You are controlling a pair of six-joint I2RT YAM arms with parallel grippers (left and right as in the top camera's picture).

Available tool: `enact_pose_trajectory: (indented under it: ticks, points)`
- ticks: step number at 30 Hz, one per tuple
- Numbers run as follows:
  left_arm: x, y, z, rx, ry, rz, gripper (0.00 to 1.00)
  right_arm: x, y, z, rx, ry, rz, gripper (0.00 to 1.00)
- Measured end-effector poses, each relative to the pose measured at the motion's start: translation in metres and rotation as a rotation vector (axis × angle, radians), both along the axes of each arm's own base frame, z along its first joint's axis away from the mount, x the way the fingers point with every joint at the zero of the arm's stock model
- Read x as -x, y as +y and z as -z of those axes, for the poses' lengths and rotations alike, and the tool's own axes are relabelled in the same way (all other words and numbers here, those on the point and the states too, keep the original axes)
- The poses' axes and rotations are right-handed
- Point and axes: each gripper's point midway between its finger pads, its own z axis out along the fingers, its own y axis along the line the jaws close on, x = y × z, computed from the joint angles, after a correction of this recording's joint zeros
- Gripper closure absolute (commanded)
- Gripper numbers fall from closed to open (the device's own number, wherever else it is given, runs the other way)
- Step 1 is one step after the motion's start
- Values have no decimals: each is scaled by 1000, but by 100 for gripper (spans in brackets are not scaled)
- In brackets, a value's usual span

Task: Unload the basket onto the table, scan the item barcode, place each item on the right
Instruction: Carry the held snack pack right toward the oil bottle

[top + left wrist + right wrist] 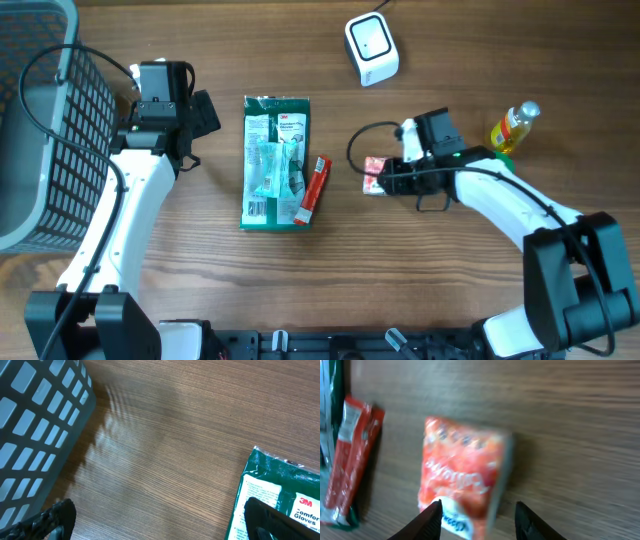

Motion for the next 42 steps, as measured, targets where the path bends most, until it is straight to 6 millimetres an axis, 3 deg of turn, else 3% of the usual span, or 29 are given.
enact_pose_trajectory:
  ticks: [5, 13, 19, 25, 42]
  points:
    - [0, 0, 0, 0, 0, 0, 0, -6, -13, -1, -19, 15, 81, 55]
    - [0, 0, 0, 0, 0, 0, 0, -6, -6, -4, -66, 25, 81, 56]
    - [0, 0, 0, 0, 0, 0, 0, -7, -1, 2, -89, 41, 79, 69]
    - [0, 0, 0, 0, 0, 0, 0, -4, -1, 11, -88, 71, 77, 69]
    - [0, 0, 0, 0, 0, 0, 0, -7, 0, 10, -97, 66, 93, 68]
